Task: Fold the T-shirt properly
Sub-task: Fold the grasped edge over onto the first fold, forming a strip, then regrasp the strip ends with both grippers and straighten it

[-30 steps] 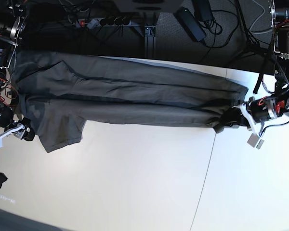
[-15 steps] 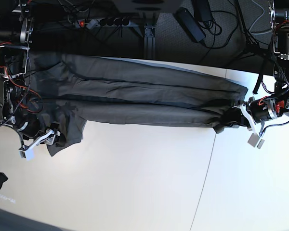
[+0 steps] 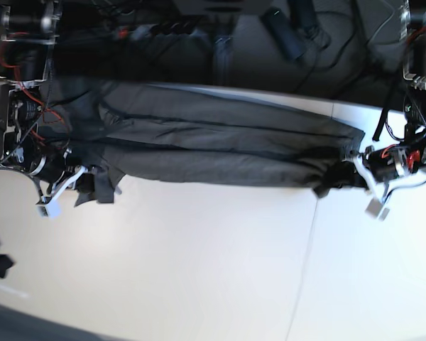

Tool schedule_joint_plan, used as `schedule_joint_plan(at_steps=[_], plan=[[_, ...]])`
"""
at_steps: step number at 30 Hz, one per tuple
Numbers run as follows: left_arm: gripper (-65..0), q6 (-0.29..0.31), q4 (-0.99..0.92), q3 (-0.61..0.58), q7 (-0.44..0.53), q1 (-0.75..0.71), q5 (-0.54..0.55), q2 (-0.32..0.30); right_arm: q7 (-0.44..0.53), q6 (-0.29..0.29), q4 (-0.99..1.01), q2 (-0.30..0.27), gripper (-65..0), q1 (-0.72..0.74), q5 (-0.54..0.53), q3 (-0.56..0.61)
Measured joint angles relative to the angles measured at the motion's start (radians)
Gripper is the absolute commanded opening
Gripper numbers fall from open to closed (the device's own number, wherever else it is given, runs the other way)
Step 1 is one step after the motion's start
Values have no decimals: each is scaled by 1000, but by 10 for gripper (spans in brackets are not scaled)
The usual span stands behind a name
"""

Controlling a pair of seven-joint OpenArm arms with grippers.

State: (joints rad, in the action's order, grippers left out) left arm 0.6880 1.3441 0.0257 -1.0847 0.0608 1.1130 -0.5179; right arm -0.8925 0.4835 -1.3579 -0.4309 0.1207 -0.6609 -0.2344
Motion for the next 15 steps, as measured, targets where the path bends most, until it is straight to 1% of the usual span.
schedule_joint_plan(at_steps=[1, 3, 6, 10, 13, 15], plan=[[-650, 0, 4, 0, -14, 0, 16, 0, -15, 0, -68, -6, -650, -34, -9, -26], [-650, 0, 9, 0, -31, -1, 34, 0, -12, 0, -183, -23, -650, -103, -38, -66], [-650, 0, 9, 0, -34, 0, 46, 0, -12, 0, -306, -25, -650, -224, -42, -111], [-650, 0, 10, 0, -71, -10, 87, 0, -29, 0, -433, -9, -650, -372, -51, -154], [-650, 0, 10, 0, -79, -24, 98, 0, -13, 1, -489, -15, -650, -435, -55, -199], [-650, 0, 10, 0, -78, -34, 105, 0, -14, 1, -490, -15, -650, -457, -47, -208]])
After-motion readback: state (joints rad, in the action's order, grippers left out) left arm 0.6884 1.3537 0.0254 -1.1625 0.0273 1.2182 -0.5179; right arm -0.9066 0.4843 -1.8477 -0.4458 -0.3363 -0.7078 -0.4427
